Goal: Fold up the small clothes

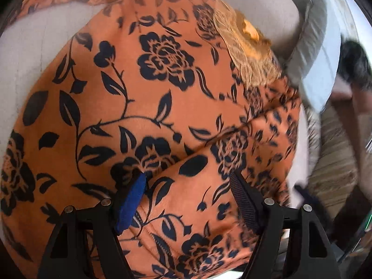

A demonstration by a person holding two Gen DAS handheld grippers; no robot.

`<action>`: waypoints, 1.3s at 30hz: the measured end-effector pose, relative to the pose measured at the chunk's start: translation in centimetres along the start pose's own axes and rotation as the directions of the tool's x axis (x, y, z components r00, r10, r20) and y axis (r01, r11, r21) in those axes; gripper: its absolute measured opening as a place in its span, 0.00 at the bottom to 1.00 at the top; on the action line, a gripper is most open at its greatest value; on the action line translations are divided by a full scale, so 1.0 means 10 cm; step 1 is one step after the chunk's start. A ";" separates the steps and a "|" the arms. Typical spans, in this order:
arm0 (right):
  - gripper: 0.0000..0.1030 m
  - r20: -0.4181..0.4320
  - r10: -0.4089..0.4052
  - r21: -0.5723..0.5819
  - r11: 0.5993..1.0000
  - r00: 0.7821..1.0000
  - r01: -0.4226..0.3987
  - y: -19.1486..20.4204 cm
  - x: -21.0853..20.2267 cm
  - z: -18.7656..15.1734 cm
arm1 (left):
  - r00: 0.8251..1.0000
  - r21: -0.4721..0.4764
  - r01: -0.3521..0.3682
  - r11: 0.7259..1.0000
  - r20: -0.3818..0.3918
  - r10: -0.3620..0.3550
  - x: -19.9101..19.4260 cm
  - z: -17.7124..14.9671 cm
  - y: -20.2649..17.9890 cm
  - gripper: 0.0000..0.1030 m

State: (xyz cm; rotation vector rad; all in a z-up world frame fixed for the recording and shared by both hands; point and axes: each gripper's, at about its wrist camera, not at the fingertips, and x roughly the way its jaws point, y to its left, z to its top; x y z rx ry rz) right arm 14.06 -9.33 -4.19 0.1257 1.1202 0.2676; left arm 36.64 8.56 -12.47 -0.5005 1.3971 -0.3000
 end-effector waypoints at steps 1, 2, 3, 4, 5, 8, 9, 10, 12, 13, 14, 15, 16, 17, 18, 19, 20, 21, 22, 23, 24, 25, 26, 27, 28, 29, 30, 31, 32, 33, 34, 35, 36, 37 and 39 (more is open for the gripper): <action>0.68 0.019 0.035 0.119 0.992 0.999 -0.037 -0.22 -0.03 0.03 | 1.000 0.017 -0.026 1.000 0.000 0.026 0.00 -0.03 -0.04 0.71; 0.66 0.033 0.043 0.186 0.981 0.999 -0.049 -0.36 -0.02 0.05 | 0.999 0.035 -0.051 0.998 0.005 0.051 -0.01 -0.07 -0.08 0.71; 0.61 0.048 0.040 0.243 0.969 0.998 -0.050 -0.48 -0.02 0.06 | 0.997 0.054 -0.079 0.995 0.015 0.078 -0.03 -0.10 -0.13 0.70; 0.59 0.066 0.005 0.300 0.953 0.998 -0.024 -0.59 -0.04 0.07 | 0.995 0.063 -0.094 0.994 0.019 0.093 -0.01 -0.12 -0.17 0.70; 0.59 0.078 -0.028 0.328 0.945 0.997 0.001 -0.64 -0.07 0.08 | 0.994 0.069 -0.111 0.991 0.024 0.109 -0.02 -0.14 -0.18 0.66; 0.61 0.101 -0.073 0.429 0.903 0.992 0.023 -0.82 -0.15 0.23 | 0.993 0.066 -0.116 0.991 0.043 0.114 -0.08 -0.19 -0.18 0.62; 0.62 0.104 -0.085 0.458 0.888 0.991 0.028 -0.88 -0.18 0.33 | 0.993 0.066 -0.116 0.991 0.044 0.113 -0.08 -0.22 -0.17 0.62; 0.62 0.098 -0.108 0.481 0.876 0.989 0.048 -0.94 -0.18 0.43 | 0.993 0.065 -0.112 0.992 0.042 0.110 -0.09 -0.25 -0.13 0.62; 0.62 0.079 -0.170 0.516 0.850 0.982 0.105 -1.10 -0.15 0.73 | 0.997 0.046 -0.077 0.996 0.029 0.075 -0.14 -0.27 -0.05 0.62; 0.62 0.059 -0.213 0.546 0.825 0.975 0.146 -1.23 -0.08 0.91 | 0.998 0.037 -0.063 0.997 0.029 0.062 -0.20 -0.27 0.01 0.62; 0.62 0.036 -0.241 0.574 0.800 0.970 0.178 -1.33 -0.01 1.02 | 0.998 0.025 -0.056 0.998 0.039 0.055 -0.27 -0.26 0.06 0.62; 0.62 0.023 -0.255 0.593 0.782 0.967 0.192 -1.42 0.07 1.10 | 0.997 0.003 -0.052 0.999 0.062 0.051 -0.38 -0.23 0.13 0.62; 0.62 0.007 -0.264 0.606 0.768 0.965 0.206 -1.52 0.17 1.18 | 0.996 -0.009 -0.042 0.999 0.073 0.043 -0.46 -0.21 0.20 0.62; 0.62 -0.021 -0.277 0.612 0.757 0.961 0.231 -1.61 0.26 1.24 | 0.996 -0.022 -0.019 1.000 0.084 0.020 -0.51 -0.19 0.25 0.62; 0.62 -0.047 -0.293 0.613 0.746 0.955 0.259 -1.67 0.34 1.28 | 0.997 -0.030 0.006 1.000 0.083 -0.004 -0.51 -0.17 0.28 0.63; 0.62 -0.069 -0.305 0.619 0.734 0.950 0.281 -1.75 0.41 1.29 | 0.998 -0.035 0.013 0.999 0.064 -0.010 -0.48 -0.17 0.30 0.63; 0.62 -0.082 -0.307 0.631 0.721 0.948 0.288 -1.82 0.47 1.29 | 0.999 -0.040 0.019 0.999 0.032 -0.017 -0.42 -0.18 0.31 0.63; 0.61 -0.093 -0.307 0.641 0.710 0.947 0.293 -1.88 0.51 1.28 | 1.000 -0.036 0.023 0.999 -0.001 -0.023 -0.34 -0.19 0.31 0.62; 0.61 -0.104 -0.308 0.649 0.699 0.946 0.299 -1.95 0.53 1.27 | 1.000 -0.030 0.006 1.000 -0.024 -0.006 -0.27 -0.20 0.30 0.61; 0.61 -0.106 -0.310 0.656 0.692 0.945 0.301 -1.99 0.54 1.26 | 0.999 -0.019 -0.027 0.999 -0.029 0.026 -0.21 -0.21 0.27 0.61; 0.59 -0.109 -0.314 0.668 0.680 0.943 0.303 -2.04 0.50 1.23 | 0.998 -0.005 -0.055 0.998 -0.014 0.055 -0.21 -0.23 0.23 0.59; 0.52 -0.117 -0.315 0.681 0.665 0.942 0.307 -2.08 0.51 1.21 | 0.997 0.003 -0.078 0.997 -0.003 0.078 -0.21 -0.23 0.19 0.55; 0.48 -0.126 -0.307 0.685 0.661 0.943 0.307 -2.12 0.53 1.22 | 0.995 0.019 -0.101 0.995 0.006 0.100 -0.22 -0.24 0.14 0.34; 0.41 -0.138 -0.298 0.682 0.663 0.945 0.309 -2.15 0.58 1.24 | 0.994 0.034 -0.109 0.993 -0.001 0.109 -0.21 -0.26 0.11 0.12; 0.35 -0.148 -0.299 0.675 0.666 0.943 0.317 -2.15 0.61 1.24 | 0.995 0.032 -0.096 0.995 -0.023 0.097 -0.19 -0.27 0.11 0.12; 0.31 -0.157 -0.303 0.666 0.670 0.940 0.327 -2.15 0.63 1.26 | 0.996 0.016 -0.081 0.997 -0.034 0.082 -0.19 -0.29 0.11 0.11; 0.23 -0.162 -0.304 0.658 0.676 0.939 0.332 -2.14 0.66 1.28 | 0.997 0.004 -0.066 0.998 -0.026 0.066 -0.24 -0.30 0.12 0.10; 0.12 -0.162 -0.300 0.649 0.685 0.940 0.331 -2.12 0.67 1.30 | 0.998 0.008 -0.056 0.998 -0.010 0.056 -0.29 -0.30 0.10 0.09; 0.11 -0.162 -0.300 0.646 0.688 0.940 0.331 -2.10 0.66 1.32 | 0.999 0.018 -0.052 0.998 0.012 0.052 -0.37 -0.29 0.08 0.09; 0.11 -0.151 -0.298 0.651 0.687 0.943 0.321 -2.07 0.61 1.33 | 0.998 0.025 -0.054 0.998 0.042 0.053 -0.48 -0.29 0.05 0.09; 0.11 -0.126 -0.288 0.660 0.691 0.949 0.296 -2.04 0.55 1.35 | 0.996 0.028 -0.056 0.998 0.065 0.054 -0.57 -0.31 0.02 0.08; 0.11 -0.114 -0.281 0.661 0.694 0.953 0.284 -2.02 0.51 1.36 | 0.995 0.023 -0.046 0.999 0.089 0.044 -0.67 -0.33 0.03 0.08; 0.11 -0.106 -0.285 0.661 0.696 0.953 0.282 -2.00 0.46 1.38 | 0.993 0.017 -0.039 0.999 0.114 0.036 -0.79 -0.36 0.07 0.08; 0.11 -0.096 -0.289 0.656 0.702 0.952 0.279 -1.96 0.43 1.41 | 0.990 0.011 -0.036 0.999 0.140 0.034 -0.90 -0.40 0.12 0.08; 0.11 -0.077 -0.267 0.629 0.735 0.961 0.254 -1.85 0.40 1.48 | 0.985 -0.013 -0.039 0.999 0.168 0.041 -0.99 -0.48 0.27 0.08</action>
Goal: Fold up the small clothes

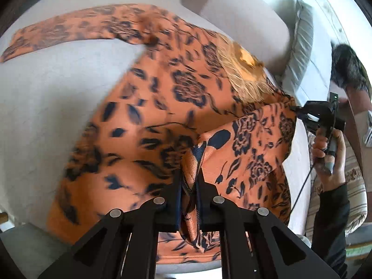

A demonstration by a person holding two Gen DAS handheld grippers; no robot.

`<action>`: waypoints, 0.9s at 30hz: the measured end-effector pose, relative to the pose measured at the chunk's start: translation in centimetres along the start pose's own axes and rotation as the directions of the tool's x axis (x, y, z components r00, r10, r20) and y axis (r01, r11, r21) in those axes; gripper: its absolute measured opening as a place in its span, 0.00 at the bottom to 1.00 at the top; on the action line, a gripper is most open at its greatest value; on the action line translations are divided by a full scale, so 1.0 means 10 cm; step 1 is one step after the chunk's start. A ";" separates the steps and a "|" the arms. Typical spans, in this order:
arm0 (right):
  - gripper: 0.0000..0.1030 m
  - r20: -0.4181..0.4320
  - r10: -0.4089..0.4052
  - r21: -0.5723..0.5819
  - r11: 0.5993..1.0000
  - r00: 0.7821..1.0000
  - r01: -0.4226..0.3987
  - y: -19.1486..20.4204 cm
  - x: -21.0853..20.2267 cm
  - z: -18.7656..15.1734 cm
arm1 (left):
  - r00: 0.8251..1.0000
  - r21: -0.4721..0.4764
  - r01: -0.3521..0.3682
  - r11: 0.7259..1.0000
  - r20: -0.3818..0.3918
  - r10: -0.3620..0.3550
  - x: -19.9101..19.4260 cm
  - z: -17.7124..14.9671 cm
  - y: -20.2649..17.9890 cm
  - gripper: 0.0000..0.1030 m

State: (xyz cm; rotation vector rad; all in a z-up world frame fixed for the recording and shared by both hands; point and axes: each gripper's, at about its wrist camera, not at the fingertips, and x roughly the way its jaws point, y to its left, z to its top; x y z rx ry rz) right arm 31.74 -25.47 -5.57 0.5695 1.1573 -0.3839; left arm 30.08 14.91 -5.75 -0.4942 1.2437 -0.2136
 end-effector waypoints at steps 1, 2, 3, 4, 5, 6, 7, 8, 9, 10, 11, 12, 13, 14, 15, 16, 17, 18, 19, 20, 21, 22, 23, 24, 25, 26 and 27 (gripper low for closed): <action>0.11 0.003 0.016 -0.024 1.000 1.000 -0.015 0.08 -0.02 -0.01 | 1.000 -0.020 -0.004 1.000 -0.003 0.003 0.02 -0.03 0.07 0.08; 0.12 0.008 0.021 -0.052 0.998 1.000 -0.021 0.18 -0.03 -0.03 | 0.999 -0.035 -0.038 0.999 -0.027 0.037 0.13 -0.05 0.16 0.09; 0.18 0.010 0.017 -0.085 0.996 1.000 -0.016 0.29 0.00 -0.06 | 0.994 -0.041 -0.084 0.996 -0.072 0.081 0.30 -0.06 0.20 0.10; 0.25 0.007 -0.014 -0.127 0.992 1.000 0.015 0.41 0.11 -0.10 | 0.989 -0.049 -0.112 0.993 -0.107 0.106 0.39 -0.06 0.24 0.10; 0.32 -0.013 -0.041 -0.155 0.987 0.999 0.038 0.49 0.22 -0.12 | 0.980 -0.053 -0.154 0.987 -0.135 0.145 0.48 -0.07 0.27 0.12; 0.38 -0.046 -0.054 -0.174 0.984 0.998 0.045 0.54 0.37 -0.15 | 0.979 -0.052 -0.172 0.984 -0.124 0.165 0.51 -0.09 0.26 0.13; 0.36 -0.078 -0.062 -0.184 0.982 0.995 0.047 0.54 0.51 -0.21 | 0.978 -0.036 -0.181 0.983 -0.114 0.176 0.49 -0.09 0.23 0.13; 0.36 -0.074 -0.068 -0.190 0.980 0.995 0.053 0.55 0.51 -0.27 | 0.976 -0.001 -0.200 0.980 -0.092 0.199 0.45 -0.09 0.18 0.17; 0.38 -0.051 -0.059 -0.201 0.979 0.997 0.047 0.56 0.45 -0.35 | 0.967 0.034 -0.246 0.969 -0.059 0.248 0.42 -0.10 0.12 0.26; 0.38 -0.021 -0.008 -0.220 0.975 1.000 0.003 0.57 0.27 -0.47 | 0.961 0.044 -0.273 0.961 -0.038 0.275 0.40 -0.10 0.10 0.30; 0.39 -0.012 0.035 -0.233 0.972 0.999 -0.037 0.55 0.12 -0.57 | 0.958 0.048 -0.282 0.958 -0.032 0.284 0.38 -0.10 0.06 0.32; 0.47 -0.006 0.075 -0.242 0.967 0.997 -0.074 0.51 -0.05 -0.68 | 0.961 0.052 -0.273 0.961 -0.042 0.275 0.40 -0.12 0.05 0.32; 0.61 0.009 0.108 -0.244 0.964 0.994 -0.103 0.41 -0.26 -0.84 | 0.967 0.048 -0.244 0.969 -0.063 0.247 0.43 -0.14 0.04 0.31; 0.67 0.034 0.132 -0.243 0.963 0.991 -0.120 0.27 -0.46 -1.00 | 0.969 0.044 -0.233 0.972 -0.074 0.236 0.46 -0.15 0.02 0.31; 0.70 0.059 0.142 -0.243 0.962 0.988 -0.124 0.11 -0.61 -1.17 | 0.968 0.044 -0.236 0.971 -0.071 0.239 0.46 -0.18 0.02 0.29; 0.70 0.075 0.131 -0.239 0.965 0.989 -0.110 -0.10 -0.76 -1.39 | 0.967 0.050 -0.245 0.968 -0.060 0.248 0.47 -0.16 0.02 0.27; 0.70 0.074 0.126 -0.236 0.966 0.989 -0.105 -0.24 -0.81 -1.53 | 0.963 0.059 -0.262 0.963 -0.049 0.265 0.48 -0.17 0.02 0.22; 0.70 0.070 0.124 -0.232 0.967 0.990 -0.105 -0.37 -0.86 -1.66 | 0.960 0.064 -0.274 0.960 -0.040 0.277 0.47 -0.18 0.03 0.21; 0.69 0.065 0.118 -0.218 0.971 0.991 -0.101 -0.53 -0.87 -1.81 | 0.960 0.062 -0.276 0.959 -0.036 0.278 0.47 -0.19 0.04 0.19; 0.68 0.045 0.102 -0.206 0.974 0.994 -0.091 -0.66 -0.80 -1.93 | 0.960 0.060 -0.278 0.959 -0.029 0.280 0.48 -0.20 0.05 0.15; 0.62 0.028 0.088 -0.201 0.976 0.996 -0.080 -0.78 -0.74 -2.00 | 0.962 0.061 -0.272 0.960 -0.020 0.274 0.46 -0.22 0.05 0.11; 0.51 0.009 0.065 -0.183 0.981 0.998 -0.062 -0.91 -0.65 -2.09 | 0.964 0.068 -0.266 0.962 -0.012 0.267 0.44 -0.24 0.04 0.10; 0.42 -0.025 0.049 -0.165 0.985 0.998 -0.052 -0.96 -0.57 -2.13 | 0.963 0.075 -0.269 0.960 -0.003 0.270 0.47 -0.26 0.02 0.09; 0.22 -0.068 0.044 -0.155 0.986 0.997 -0.054 -1.00 -0.48 -2.14 | 0.964 0.081 -0.266 0.960 0.011 0.266 0.44 -0.28 0.00 0.09; 0.15 -0.095 0.041 -0.162 0.985 0.995 -0.056 -0.98 -0.41 -2.15 | 0.968 0.078 -0.252 0.965 0.021 0.251 0.38 -0.30 0.00 0.09; 0.10 -0.078 0.013 -0.175 0.984 0.997 -0.027 -0.96 -0.41 -2.14 | 0.973 0.070 -0.228 0.971 0.035 0.226 0.29 -0.34 0.01 0.09; 0.07 -0.068 0.003 -0.175 0.984 0.998 -0.015 -0.94 -0.44 -2.13 | 0.979 0.062 -0.200 0.978 0.058 0.196 0.18 -0.38 0.03 0.09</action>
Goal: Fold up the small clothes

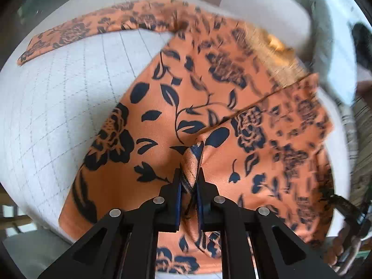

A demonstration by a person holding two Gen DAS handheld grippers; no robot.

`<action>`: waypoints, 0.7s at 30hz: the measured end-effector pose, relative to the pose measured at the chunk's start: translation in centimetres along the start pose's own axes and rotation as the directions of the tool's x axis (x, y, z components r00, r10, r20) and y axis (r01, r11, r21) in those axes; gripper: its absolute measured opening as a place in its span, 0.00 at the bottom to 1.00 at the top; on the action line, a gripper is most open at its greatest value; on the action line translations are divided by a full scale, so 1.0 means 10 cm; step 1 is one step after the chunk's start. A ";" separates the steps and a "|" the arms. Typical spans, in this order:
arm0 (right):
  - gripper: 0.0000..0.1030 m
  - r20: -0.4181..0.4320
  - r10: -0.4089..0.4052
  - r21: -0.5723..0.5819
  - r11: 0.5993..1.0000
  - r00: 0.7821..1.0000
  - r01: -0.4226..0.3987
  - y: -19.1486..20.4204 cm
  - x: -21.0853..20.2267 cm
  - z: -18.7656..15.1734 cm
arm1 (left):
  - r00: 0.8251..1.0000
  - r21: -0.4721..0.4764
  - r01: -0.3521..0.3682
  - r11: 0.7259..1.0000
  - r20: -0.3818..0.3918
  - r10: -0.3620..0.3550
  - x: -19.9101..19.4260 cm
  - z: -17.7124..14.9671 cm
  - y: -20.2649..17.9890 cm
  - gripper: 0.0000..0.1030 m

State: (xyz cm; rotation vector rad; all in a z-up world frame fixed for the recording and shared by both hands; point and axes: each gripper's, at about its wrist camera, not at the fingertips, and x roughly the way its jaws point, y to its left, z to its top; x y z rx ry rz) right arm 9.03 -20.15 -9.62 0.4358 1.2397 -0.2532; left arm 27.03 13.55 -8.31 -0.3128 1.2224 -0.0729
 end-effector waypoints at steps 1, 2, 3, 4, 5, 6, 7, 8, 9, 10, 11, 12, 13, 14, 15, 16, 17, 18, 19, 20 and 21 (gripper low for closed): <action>0.06 0.017 0.010 0.007 1.000 1.000 -0.010 0.00 -0.08 0.00 | 1.000 -0.012 0.007 1.000 0.017 -0.007 -0.08 -0.04 0.06 0.09; 0.06 0.049 0.005 0.013 1.000 0.999 -0.005 -0.02 -0.18 -0.01 | 1.000 -0.038 -0.012 0.999 0.027 0.013 -0.11 -0.10 0.12 0.09; 0.06 0.075 -0.010 0.017 1.000 0.997 0.009 -0.05 -0.27 -0.04 | 0.998 -0.061 -0.050 0.997 0.029 0.052 -0.08 -0.15 0.19 0.09; 0.06 0.077 -0.010 0.023 1.000 0.997 0.008 -0.09 -0.28 -0.06 | 0.997 -0.067 -0.075 0.995 0.017 0.076 0.00 -0.19 0.24 0.10; 0.06 0.069 -0.006 0.028 1.000 0.998 0.004 -0.12 -0.25 -0.07 | 0.997 -0.071 -0.083 0.994 -0.006 0.083 0.09 -0.21 0.26 0.11; 0.07 0.056 -0.006 0.027 1.000 0.998 0.005 -0.13 -0.20 -0.09 | 0.996 -0.075 -0.086 0.993 0.005 0.087 0.10 -0.20 0.25 0.12; 0.08 0.034 -0.013 0.017 1.000 0.999 0.013 -0.10 -0.10 -0.10 | 0.996 -0.066 -0.083 0.994 0.015 0.084 0.07 -0.19 0.22 0.11; 0.11 0.027 -0.018 0.011 1.000 0.999 0.018 -0.08 -0.08 -0.10 | 0.997 -0.042 -0.074 0.996 0.035 0.076 0.01 -0.19 0.18 0.15; 0.12 0.037 -0.023 0.001 1.000 0.999 0.023 -0.03 -0.10 -0.10 | 0.996 -0.029 -0.069 0.997 0.050 0.070 -0.03 -0.20 0.16 0.23; 0.14 0.061 -0.018 -0.016 1.000 0.998 0.019 0.01 -0.15 -0.12 | 0.996 -0.022 -0.068 0.997 0.064 0.070 -0.07 -0.22 0.14 0.27; 0.17 0.093 -0.008 -0.038 0.999 0.996 0.012 0.07 -0.21 -0.13 | 0.994 -0.015 -0.067 0.998 0.081 0.068 -0.11 -0.22 0.12 0.33; 0.27 0.120 -0.001 -0.059 0.998 0.993 0.008 0.12 -0.29 -0.14 | 0.992 -0.012 -0.063 0.998 0.104 0.064 -0.17 -0.22 0.11 0.37; 0.37 0.154 0.008 -0.079 0.997 0.988 0.004 0.17 -0.39 -0.16 | 0.991 -0.011 -0.059 0.998 0.123 0.059 -0.23 -0.22 0.10 0.38; 0.42 0.193 0.012 -0.092 0.996 0.981 0.005 0.22 -0.50 -0.17 | 0.987 -0.019 -0.047 0.999 0.155 0.050 -0.32 -0.21 0.11 0.40; 0.53 0.224 0.016 -0.098 0.995 0.974 0.006 0.25 -0.60 -0.18 | 0.983 -0.027 -0.035 0.999 0.179 0.039 -0.40 -0.21 0.12 0.43; 0.58 0.265 0.033 -0.115 0.993 0.964 -0.003 0.33 -0.73 -0.20 | 0.978 -0.037 -0.017 0.999 0.210 0.024 -0.49 -0.21 0.12 0.44; 0.62 0.293 0.048 -0.133 0.991 0.955 -0.009 0.40 -0.81 -0.22 | 0.972 -0.044 -0.002 0.999 0.233 0.012 -0.59 -0.21 0.15 0.45; 0.71 0.329 0.065 -0.162 0.987 0.942 -0.012 0.49 -0.91 -0.23 | 0.967 -0.056 0.014 0.998 0.256 0.001 -0.67 -0.21 0.18 0.45; 0.76 0.349 0.066 -0.176 0.984 0.935 -0.003 0.59 -0.95 -0.21 | 0.961 -0.067 0.032 0.997 0.276 -0.012 -0.73 -0.20 0.20 0.45; 0.77 0.361 0.054 -0.177 0.984 0.931 0.011 0.67 -0.98 -0.18 | 0.958 -0.072 0.042 0.997 0.286 -0.020 -0.79 -0.22 0.23 0.46; 0.77 0.370 0.047 -0.175 0.984 0.928 0.020 0.73 -1.01 -0.17 | 0.954 -0.078 0.054 0.996 0.298 -0.029 -0.84 -0.23 0.26 0.47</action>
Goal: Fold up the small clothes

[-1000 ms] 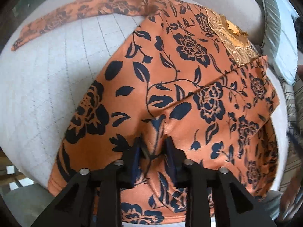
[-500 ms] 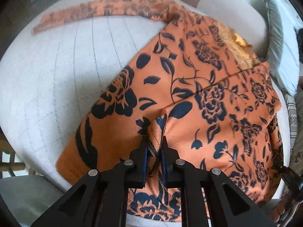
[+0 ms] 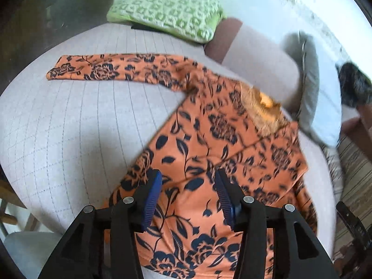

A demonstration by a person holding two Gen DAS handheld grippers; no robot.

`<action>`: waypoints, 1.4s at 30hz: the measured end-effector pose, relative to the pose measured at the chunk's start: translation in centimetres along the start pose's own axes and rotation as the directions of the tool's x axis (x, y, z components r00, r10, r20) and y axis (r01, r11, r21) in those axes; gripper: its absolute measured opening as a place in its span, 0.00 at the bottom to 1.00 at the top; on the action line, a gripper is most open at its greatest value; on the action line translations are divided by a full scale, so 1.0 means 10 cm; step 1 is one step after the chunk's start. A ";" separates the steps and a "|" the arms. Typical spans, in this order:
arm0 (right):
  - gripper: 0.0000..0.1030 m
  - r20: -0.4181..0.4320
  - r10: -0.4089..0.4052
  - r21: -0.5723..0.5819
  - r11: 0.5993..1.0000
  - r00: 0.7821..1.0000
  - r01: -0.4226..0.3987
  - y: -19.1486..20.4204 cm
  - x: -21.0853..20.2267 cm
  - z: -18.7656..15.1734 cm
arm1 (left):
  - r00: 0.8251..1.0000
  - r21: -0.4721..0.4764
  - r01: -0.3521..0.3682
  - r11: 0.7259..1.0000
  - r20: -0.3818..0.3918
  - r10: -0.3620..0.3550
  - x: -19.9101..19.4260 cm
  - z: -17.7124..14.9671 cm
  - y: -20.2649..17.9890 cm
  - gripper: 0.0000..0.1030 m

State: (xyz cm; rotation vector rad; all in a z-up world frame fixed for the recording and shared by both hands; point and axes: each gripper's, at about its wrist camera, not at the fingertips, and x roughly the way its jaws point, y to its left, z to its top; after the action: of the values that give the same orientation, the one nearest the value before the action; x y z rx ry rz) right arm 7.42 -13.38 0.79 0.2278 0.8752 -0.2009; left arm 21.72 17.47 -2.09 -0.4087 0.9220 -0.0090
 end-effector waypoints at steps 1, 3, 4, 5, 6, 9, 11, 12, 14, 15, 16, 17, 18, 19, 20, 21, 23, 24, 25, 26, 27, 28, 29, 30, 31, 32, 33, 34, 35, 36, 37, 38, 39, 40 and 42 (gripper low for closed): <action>0.77 0.016 0.010 -0.001 1.000 1.000 -0.010 0.08 -0.03 0.05 | 1.000 -0.010 0.002 1.000 0.010 -0.002 -0.04 0.01 0.04 0.48; 0.77 0.043 0.034 0.007 0.999 0.999 -0.035 0.21 -0.06 0.11 | 1.000 -0.036 0.004 0.999 0.005 -0.004 -0.06 0.03 0.12 0.49; 0.77 0.057 0.054 0.009 0.998 0.997 -0.054 0.28 -0.06 0.14 | 1.000 -0.065 0.015 0.998 -0.010 -0.015 -0.05 0.07 0.19 0.49; 0.77 0.064 0.072 0.006 0.997 0.995 -0.073 0.37 -0.03 0.18 | 0.999 -0.095 0.027 0.995 -0.026 -0.030 -0.03 0.13 0.25 0.49; 0.77 0.062 0.082 0.004 0.997 0.995 -0.083 0.45 0.00 0.22 | 0.998 -0.123 0.040 0.992 -0.039 -0.045 0.02 0.20 0.31 0.50; 0.77 0.038 0.145 -0.007 0.989 0.989 -0.145 0.74 0.18 0.36 | 0.990 -0.293 0.072 0.953 -0.093 -0.103 0.23 0.49 0.60 0.51; 0.77 0.010 0.181 -0.014 0.983 0.983 -0.181 0.99 0.38 0.45 | 0.988 -0.338 0.079 0.938 -0.101 -0.119 0.35 0.69 0.75 0.51; 0.77 -0.006 0.204 -0.019 0.979 0.979 -0.204 1.09 0.46 0.49 | 0.986 -0.345 0.080 0.935 -0.112 -0.125 0.40 0.78 0.81 0.51; 0.76 -0.059 0.268 -0.023 0.963 0.962 -0.269 1.36 0.67 0.56 | 0.987 -0.397 0.064 0.916 -0.110 -0.116 0.45 0.97 1.03 0.52; 0.76 -0.076 0.287 -0.025 0.957 0.955 -0.290 1.46 0.75 0.57 | 0.990 -0.444 0.050 0.895 -0.096 -0.103 0.47 1.09 1.23 0.52; 0.75 -0.115 0.316 -0.043 0.945 0.942 -0.323 1.63 0.87 0.59 | 0.991 -0.469 0.044 0.882 -0.095 -0.099 0.52 1.16 1.34 0.52; 0.75 -0.147 0.329 -0.063 0.938 0.933 -0.341 1.76 0.95 0.59 | 0.990 -0.508 0.031 0.861 -0.102 -0.096 0.59 1.25 1.51 0.52; 0.72 -0.175 0.336 -0.082 0.932 0.926 -0.353 1.88 1.03 0.58 | 0.990 -0.562 0.011 0.827 -0.109 -0.088 0.68 1.34 1.73 0.52; 0.68 -0.199 0.351 -0.103 0.921 0.915 -0.376 2.04 1.12 0.57 | 0.991 -0.613 -0.006 0.790 -0.109 -0.077 0.76 1.41 1.95 0.52; 0.68 -0.215 0.364 -0.114 0.912 0.906 -0.394 2.14 1.17 0.55 | 0.992 -0.637 -0.028 0.771 -0.111 -0.056 0.81 1.44 2.09 0.51; 0.68 -0.229 0.377 -0.126 0.903 0.897 -0.412 2.24 1.22 0.53 | 0.993 -0.654 -0.070 0.753 -0.119 -0.011 0.86 1.50 2.27 0.51; 0.68 -0.250 0.399 -0.148 0.884 0.882 -0.443 2.42 1.31 0.49 | 0.993 -0.688 -0.111 0.717 -0.110 0.047 0.93 1.61 2.59 0.51; 0.68 -0.256 0.402 -0.157 0.880 0.879 -0.448 2.47 1.35 0.47 | 0.993 -0.703 -0.112 0.703 -0.102 0.055 0.96 1.63 2.69 0.51; 0.68 -0.259 0.399 -0.165 0.879 0.879 -0.448 2.51 1.39 0.44 | 0.995 -0.724 -0.099 0.683 -0.084 0.056 0.98 1.65 2.78 0.51; 0.68 -0.258 0.397 -0.169 0.879 0.881 -0.446 2.52 1.41 0.43 | 0.998 -0.744 -0.069 0.665 -0.047 0.051 1.02 1.70 2.88 0.51; 0.68 -0.257 0.395 -0.172 0.879 0.882 -0.444 2.51 1.44 0.42 | 0.998 -0.743 -0.058 0.666 -0.029 0.055 1.06 1.77 2.95 0.50; 0.68 -0.257 0.388 -0.168 0.884 0.885 -0.436 2.48 1.48 0.40 | 0.998 -0.740 -0.057 0.670 -0.027 0.055 1.11 1.82 2.98 0.50; 0.68 -0.260 0.387 -0.159 0.887 0.885 -0.434 2.46 1.50 0.39 | 0.998 -0.736 -0.056 0.675 -0.030 0.050 1.18 1.87 3.01 0.47; 0.68 -0.266 0.389 -0.145 0.889 0.882 -0.435 2.42 1.52 0.39 | 0.997 -0.735 -0.073 0.675 -0.044 0.059 1.23 1.90 3.04 0.31; 0.68 -0.271 0.391 -0.128 0.891 0.880 -0.435 2.36 1.54 0.39 | 0.995 -0.742 -0.102 0.663 -0.060 0.085 1.25 1.89 3.06 0.14; 0.68 -0.271 0.391 -0.119 0.893 0.880 -0.434 2.32 1.55 0.39 | 0.995 -0.771 -0.096 0.630 -0.055 0.084 1.25 1.85 3.12 0.04; 0.68 -0.270 0.388 -0.112 0.896 0.881 -0.429 2.28 1.55 0.38 | 0.997 -0.792 -0.069 0.607 -0.035 0.068 1.25 1.81 3.16 0.03; 0.68 -0.270 0.383 -0.104 0.901 0.883 -0.422 2.24 1.55 0.38 | 0.997 -0.795 -0.061 0.603 -0.026 0.066 1.23 1.81 3.16 0.03; 0.68 -0.269 0.384 -0.097 0.902 0.883 -0.421 2.21 1.55 0.37 | 0.995 -0.775 -0.079 0.626 -0.021 0.099 1.16 1.85 3.10 0.03; 0.68 -0.268 0.385 -0.092 0.902 0.883 -0.421 2.19 1.54 0.38 | 0.991 -0.744 -0.091 0.662 -0.005 0.131 1.07 1.90 2.98 0.03; 0.68 -0.264 0.387 -0.086 0.903 0.884 -0.421 2.16 1.51 0.38 | 0.988 -0.712 -0.101 0.695 0.010 0.155 1.00 1.93 2.85 0.03; 0.68 -0.261 0.387 -0.084 0.903 0.884 -0.421 2.15 1.49 0.38 | 0.981 -0.641 -0.120 0.758 0.041 0.189 0.86 2.01 2.61 0.03; 0.68 -0.258 0.389 -0.083 0.903 0.884 -0.421 2.15 1.44 0.38 | 0.977 -0.583 -0.130 0.802 0.064 0.205 0.77 2.07 2.38 0.03; 0.68 -0.253 0.389 -0.083 0.903 0.885 -0.421 2.14 1.40 0.38 | 0.971 -0.504 -0.134 0.853 0.106 0.216 0.63 2.10 2.10 0.03; 0.68 -0.242 0.390 -0.088 0.903 0.888 -0.421 2.11 1.30 0.38 | 0.961 -0.393 -0.105 0.914 0.195 0.194 0.41 2.13 1.66 0.03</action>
State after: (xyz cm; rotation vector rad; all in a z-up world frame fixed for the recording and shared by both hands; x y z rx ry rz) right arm 23.96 4.76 -4.56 0.3023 1.0355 0.2837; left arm 37.96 39.25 0.37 -0.6827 0.7200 0.3587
